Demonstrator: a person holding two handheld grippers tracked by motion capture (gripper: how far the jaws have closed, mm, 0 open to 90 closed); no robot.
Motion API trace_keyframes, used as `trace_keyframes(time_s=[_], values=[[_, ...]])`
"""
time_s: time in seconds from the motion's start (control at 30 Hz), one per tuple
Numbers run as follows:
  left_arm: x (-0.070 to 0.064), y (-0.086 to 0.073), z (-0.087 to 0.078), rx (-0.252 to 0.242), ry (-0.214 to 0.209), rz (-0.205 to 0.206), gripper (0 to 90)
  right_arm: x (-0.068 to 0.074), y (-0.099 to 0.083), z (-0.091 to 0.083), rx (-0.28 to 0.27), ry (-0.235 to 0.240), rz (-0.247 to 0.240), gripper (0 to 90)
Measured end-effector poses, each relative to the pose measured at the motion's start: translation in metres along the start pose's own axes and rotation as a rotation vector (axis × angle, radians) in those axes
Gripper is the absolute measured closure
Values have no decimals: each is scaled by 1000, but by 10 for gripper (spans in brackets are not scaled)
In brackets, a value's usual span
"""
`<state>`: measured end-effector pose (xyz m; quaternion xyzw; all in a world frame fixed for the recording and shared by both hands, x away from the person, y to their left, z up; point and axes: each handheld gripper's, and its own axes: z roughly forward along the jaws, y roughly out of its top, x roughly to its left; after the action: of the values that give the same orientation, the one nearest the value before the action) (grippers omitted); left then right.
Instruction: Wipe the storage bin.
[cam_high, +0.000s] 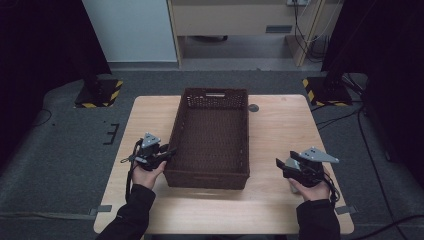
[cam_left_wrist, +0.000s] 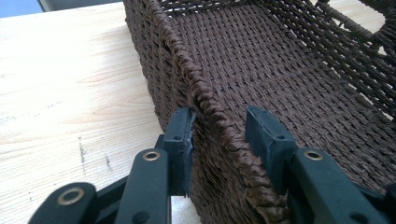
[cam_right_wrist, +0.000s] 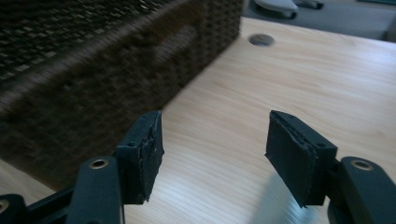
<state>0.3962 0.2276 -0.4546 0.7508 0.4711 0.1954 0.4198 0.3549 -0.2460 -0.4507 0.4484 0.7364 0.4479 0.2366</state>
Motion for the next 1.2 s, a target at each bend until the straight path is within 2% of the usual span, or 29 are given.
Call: trace_keyframes(time_s=[0.1,0.23,0.37,0.5,0.7,0.87,1.0,1.2], values=[[1,0,0,4,-11,-1,622,8,7,5,-8,18,-13,346],[2,1,1,10,-40,-8,643,15,15,17,-9,48,-3,332],[-1,2,0,20,-26,14,669,21,28,30,-16,97,24,332],[-4,2,0,22,-20,21,685,28,40,42,-19,108,5,348],[-7,2,0,20,-23,22,688,35,49,56,-9,110,-16,372],[-11,3,2,23,-30,36,688,38,50,71,13,83,-58,414],[-15,3,3,26,-38,47,686,38,48,80,26,62,-85,411],[-16,3,4,21,-49,50,668,37,45,90,31,80,-87,445]])
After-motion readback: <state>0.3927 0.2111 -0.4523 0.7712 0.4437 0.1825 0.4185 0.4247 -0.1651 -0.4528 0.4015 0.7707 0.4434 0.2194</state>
